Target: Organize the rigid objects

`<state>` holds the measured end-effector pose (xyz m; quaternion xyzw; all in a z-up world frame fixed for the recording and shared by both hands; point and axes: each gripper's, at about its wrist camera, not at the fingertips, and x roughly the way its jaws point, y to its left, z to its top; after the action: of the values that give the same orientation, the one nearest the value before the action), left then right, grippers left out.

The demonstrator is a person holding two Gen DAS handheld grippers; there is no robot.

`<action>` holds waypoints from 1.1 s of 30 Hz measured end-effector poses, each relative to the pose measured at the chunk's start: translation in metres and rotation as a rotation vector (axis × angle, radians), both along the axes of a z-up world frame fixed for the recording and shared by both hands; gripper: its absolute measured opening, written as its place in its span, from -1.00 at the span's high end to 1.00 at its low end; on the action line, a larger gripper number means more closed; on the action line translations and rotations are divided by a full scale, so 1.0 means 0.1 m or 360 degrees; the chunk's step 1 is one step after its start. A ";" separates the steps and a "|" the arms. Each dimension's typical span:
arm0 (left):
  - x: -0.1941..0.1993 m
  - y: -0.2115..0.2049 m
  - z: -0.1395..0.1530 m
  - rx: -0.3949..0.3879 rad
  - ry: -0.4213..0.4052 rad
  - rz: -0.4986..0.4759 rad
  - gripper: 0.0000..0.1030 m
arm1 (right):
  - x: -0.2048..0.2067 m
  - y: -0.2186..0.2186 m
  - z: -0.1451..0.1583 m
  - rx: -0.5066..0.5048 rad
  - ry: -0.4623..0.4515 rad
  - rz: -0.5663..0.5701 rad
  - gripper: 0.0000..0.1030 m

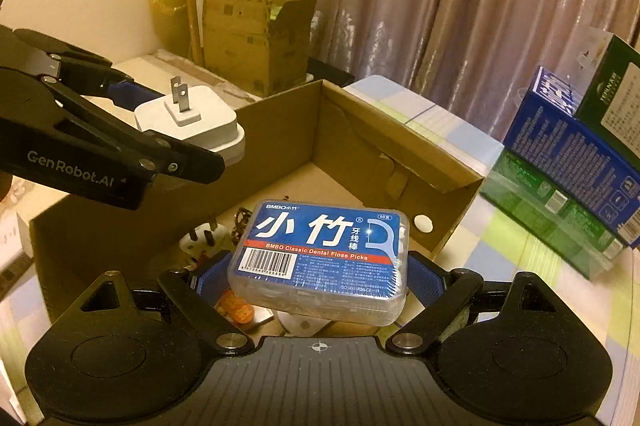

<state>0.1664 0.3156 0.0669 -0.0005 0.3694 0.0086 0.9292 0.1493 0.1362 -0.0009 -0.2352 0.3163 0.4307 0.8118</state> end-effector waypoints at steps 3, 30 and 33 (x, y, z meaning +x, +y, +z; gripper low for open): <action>0.05 0.01 -0.06 0.0010 0.0020 0.0003 -0.17 | 0.02 0.02 -0.05 -0.0021 0.0000 0.0014 -0.70; 0.13 0.02 -0.02 0.0033 -0.0003 0.0007 -0.10 | 0.05 0.04 -0.11 -0.0041 0.0008 0.0036 -0.70; 0.10 0.03 0.00 0.0035 -0.0006 0.0020 -0.10 | 0.03 0.04 -0.10 -0.0040 0.0016 0.0044 -0.70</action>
<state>0.1759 0.3181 0.0668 0.0073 0.3674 0.0184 0.9299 0.1521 0.1403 -0.0107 -0.2475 0.3226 0.4390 0.8012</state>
